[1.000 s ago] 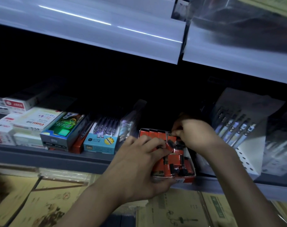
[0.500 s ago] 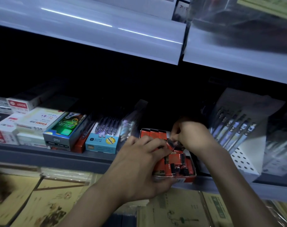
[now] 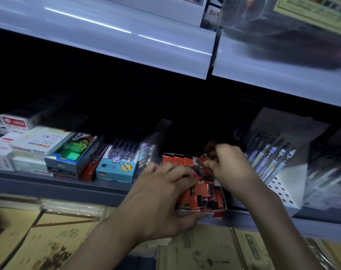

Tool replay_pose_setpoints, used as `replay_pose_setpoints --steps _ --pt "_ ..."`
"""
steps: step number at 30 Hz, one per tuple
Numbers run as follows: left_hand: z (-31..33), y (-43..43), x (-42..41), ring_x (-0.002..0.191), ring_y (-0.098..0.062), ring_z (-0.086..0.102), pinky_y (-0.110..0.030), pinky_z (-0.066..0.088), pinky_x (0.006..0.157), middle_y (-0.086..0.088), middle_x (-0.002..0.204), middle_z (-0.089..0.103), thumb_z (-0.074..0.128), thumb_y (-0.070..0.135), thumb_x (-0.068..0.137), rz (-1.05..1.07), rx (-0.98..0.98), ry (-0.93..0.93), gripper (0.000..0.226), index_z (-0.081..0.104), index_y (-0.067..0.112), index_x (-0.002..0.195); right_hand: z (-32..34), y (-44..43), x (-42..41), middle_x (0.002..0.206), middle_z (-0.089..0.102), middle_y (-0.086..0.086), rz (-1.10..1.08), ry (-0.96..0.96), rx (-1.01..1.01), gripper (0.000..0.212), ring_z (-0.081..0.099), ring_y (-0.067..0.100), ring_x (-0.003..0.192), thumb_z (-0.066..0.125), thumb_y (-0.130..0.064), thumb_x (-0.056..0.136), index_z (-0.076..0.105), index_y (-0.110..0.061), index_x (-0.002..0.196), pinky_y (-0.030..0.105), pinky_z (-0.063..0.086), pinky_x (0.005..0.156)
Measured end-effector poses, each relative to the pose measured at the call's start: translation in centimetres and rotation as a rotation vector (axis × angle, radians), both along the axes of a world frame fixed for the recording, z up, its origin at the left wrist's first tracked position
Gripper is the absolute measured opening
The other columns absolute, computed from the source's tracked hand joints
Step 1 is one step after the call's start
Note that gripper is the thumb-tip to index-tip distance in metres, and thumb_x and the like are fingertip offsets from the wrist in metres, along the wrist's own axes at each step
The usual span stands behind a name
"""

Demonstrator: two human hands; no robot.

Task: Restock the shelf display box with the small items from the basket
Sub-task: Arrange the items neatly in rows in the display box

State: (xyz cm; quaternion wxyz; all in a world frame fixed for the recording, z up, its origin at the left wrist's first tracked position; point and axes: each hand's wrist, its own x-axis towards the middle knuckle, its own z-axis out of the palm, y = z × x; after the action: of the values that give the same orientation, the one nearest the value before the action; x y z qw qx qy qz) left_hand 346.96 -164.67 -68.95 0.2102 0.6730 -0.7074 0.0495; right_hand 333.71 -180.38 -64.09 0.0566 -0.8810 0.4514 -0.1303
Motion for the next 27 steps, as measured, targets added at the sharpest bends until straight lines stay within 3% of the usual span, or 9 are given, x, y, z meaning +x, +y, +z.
replay_pose_setpoints --steps 3,8,13,16,19,23,27 --pt "-0.1 0.0 0.1 0.122 -0.004 0.047 -0.033 0.036 0.103 0.024 0.14 0.048 0.036 0.087 0.085 -0.001 -0.006 0.006 0.078 0.054 0.038 0.143 -0.2 -0.3 0.1 0.086 0.067 0.007 -0.026 -0.067 -0.006 0.018 0.065 0.022 0.078 0.074 -0.028 0.093 0.072 -0.013 0.102 0.036 0.057 0.067" --pt "-0.1 -0.1 0.1 0.122 -0.004 0.047 -0.034 0.037 0.104 0.024 0.14 0.048 0.037 0.087 0.085 -0.007 -0.005 0.01 0.076 0.055 0.039 0.141 -0.1 -0.2 0.6 0.093 0.072 0.005 -0.049 -0.133 -0.032 0.024 0.068 0.022 0.089 0.076 -0.033 0.09 0.075 -0.025 0.113 0.033 0.058 0.076" --pt "-0.1 -0.1 0.1 0.122 -0.004 0.046 -0.035 0.036 0.102 0.025 0.138 0.048 0.039 0.085 0.084 -0.016 -0.003 0.009 0.073 0.058 0.039 0.138 -0.1 0.4 0.8 0.106 0.074 0.002 0.009 0.038 -0.086 0.026 0.068 0.023 0.102 0.076 -0.031 0.091 0.076 -0.028 0.116 0.029 0.055 0.082" --pt "-0.1 -0.1 0.1 0.124 -0.004 0.045 -0.034 0.034 0.104 0.025 0.14 0.047 0.037 0.086 0.084 -0.012 -0.001 0.003 0.075 0.057 0.04 0.139 0.1 0.5 0.6 0.111 0.074 0.002 0.069 0.095 -0.073 0.023 0.067 0.026 0.108 0.073 -0.03 0.093 0.077 -0.029 0.116 0.033 0.056 0.088" --pt "0.0 -0.1 0.1 0.123 -0.003 0.045 -0.033 0.034 0.103 0.027 0.139 0.047 0.037 0.087 0.083 -0.013 0.001 0.01 0.075 0.057 0.04 0.139 -0.2 0.7 0.3 0.104 0.075 0.002 0.103 0.134 -0.055 0.017 0.069 0.026 0.101 0.067 -0.026 0.097 0.079 -0.028 0.11 0.04 0.058 0.084" --pt "0.0 -0.1 0.0 0.124 -0.003 0.045 -0.034 0.035 0.104 0.027 0.139 0.046 0.039 0.087 0.083 -0.012 0.007 0.004 0.076 0.057 0.04 0.139 -0.6 0.8 0.0 0.108 0.074 -0.003 0.098 0.044 -0.016 0.021 0.069 0.017 0.1 0.067 -0.02 0.098 0.078 -0.03 0.112 0.036 0.058 0.083" --pt "0.0 0.1 -0.1 0.123 -0.002 0.046 -0.033 0.034 0.104 0.027 0.137 0.048 0.041 0.086 0.082 -0.008 0.005 0.025 0.076 0.058 0.039 0.139 -0.5 0.9 -0.7 0.086 0.071 -0.007 0.022 -0.088 0.0 0.011 0.067 0.012 0.082 0.075 -0.017 0.091 0.075 -0.028 0.095 0.035 0.058 0.073"
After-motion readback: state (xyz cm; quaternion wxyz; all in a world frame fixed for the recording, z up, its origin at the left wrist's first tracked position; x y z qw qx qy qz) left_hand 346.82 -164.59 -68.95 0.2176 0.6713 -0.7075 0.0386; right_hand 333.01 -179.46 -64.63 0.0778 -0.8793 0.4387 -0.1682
